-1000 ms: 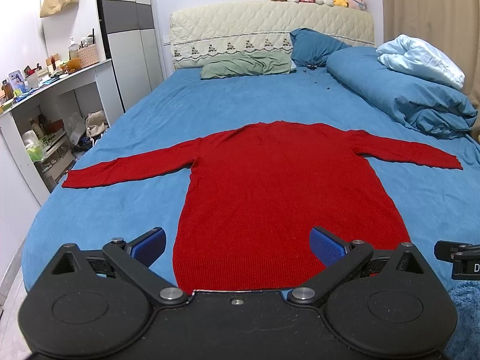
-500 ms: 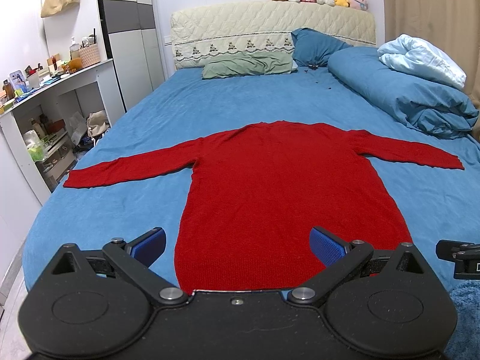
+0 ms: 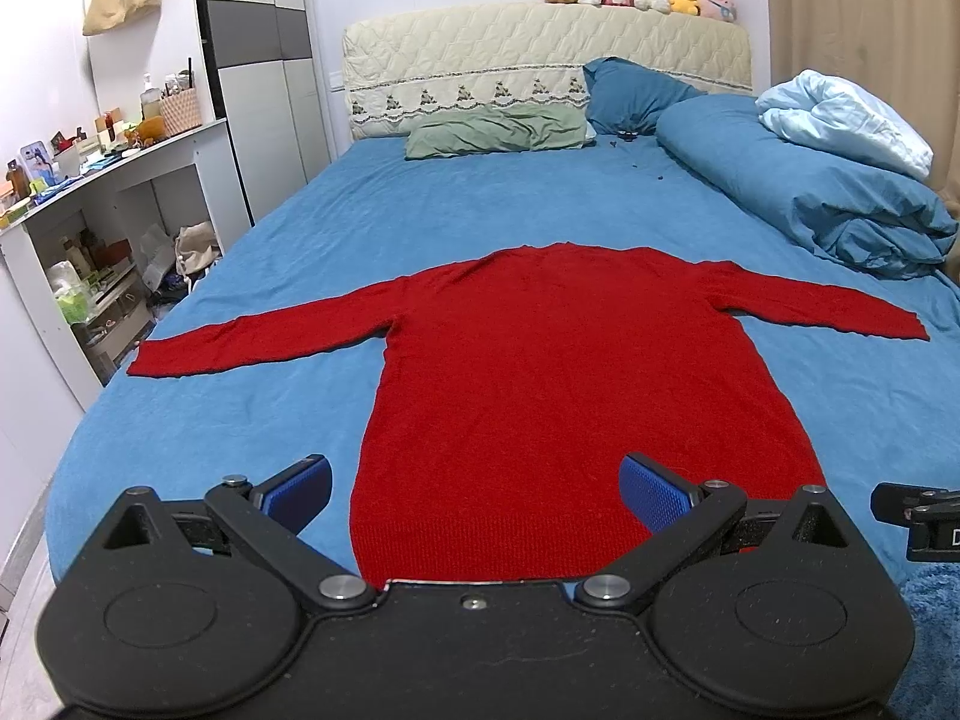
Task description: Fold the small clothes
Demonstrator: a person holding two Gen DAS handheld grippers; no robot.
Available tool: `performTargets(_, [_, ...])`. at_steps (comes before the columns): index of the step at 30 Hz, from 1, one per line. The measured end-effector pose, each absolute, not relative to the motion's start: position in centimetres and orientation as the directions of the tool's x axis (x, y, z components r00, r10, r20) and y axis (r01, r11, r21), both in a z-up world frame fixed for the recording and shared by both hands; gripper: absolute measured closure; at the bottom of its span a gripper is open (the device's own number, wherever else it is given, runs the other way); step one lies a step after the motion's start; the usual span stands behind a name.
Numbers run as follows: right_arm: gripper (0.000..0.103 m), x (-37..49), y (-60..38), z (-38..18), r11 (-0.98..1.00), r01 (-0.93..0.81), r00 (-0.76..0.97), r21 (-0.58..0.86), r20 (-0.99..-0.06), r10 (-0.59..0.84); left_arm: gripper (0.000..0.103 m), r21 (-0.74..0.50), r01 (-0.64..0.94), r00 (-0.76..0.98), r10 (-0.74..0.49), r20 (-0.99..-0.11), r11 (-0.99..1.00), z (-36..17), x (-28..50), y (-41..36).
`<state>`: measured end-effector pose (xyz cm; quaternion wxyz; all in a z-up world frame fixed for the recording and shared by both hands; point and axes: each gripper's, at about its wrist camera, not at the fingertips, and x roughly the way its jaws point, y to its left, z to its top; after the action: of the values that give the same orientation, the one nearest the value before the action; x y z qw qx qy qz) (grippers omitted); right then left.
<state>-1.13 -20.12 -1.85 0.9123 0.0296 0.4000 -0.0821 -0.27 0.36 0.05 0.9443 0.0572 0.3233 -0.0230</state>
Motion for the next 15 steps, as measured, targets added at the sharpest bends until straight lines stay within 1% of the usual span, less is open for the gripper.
performTargets(15, [0.000, -1.23, -20.31, -1.74, 0.985, 0.173, 0.666, -0.011, -0.735, -0.126, 0.000, 0.085, 0.079, 0.788, -0.010, -0.615, 0.993, 0.16, -0.36, 0.29])
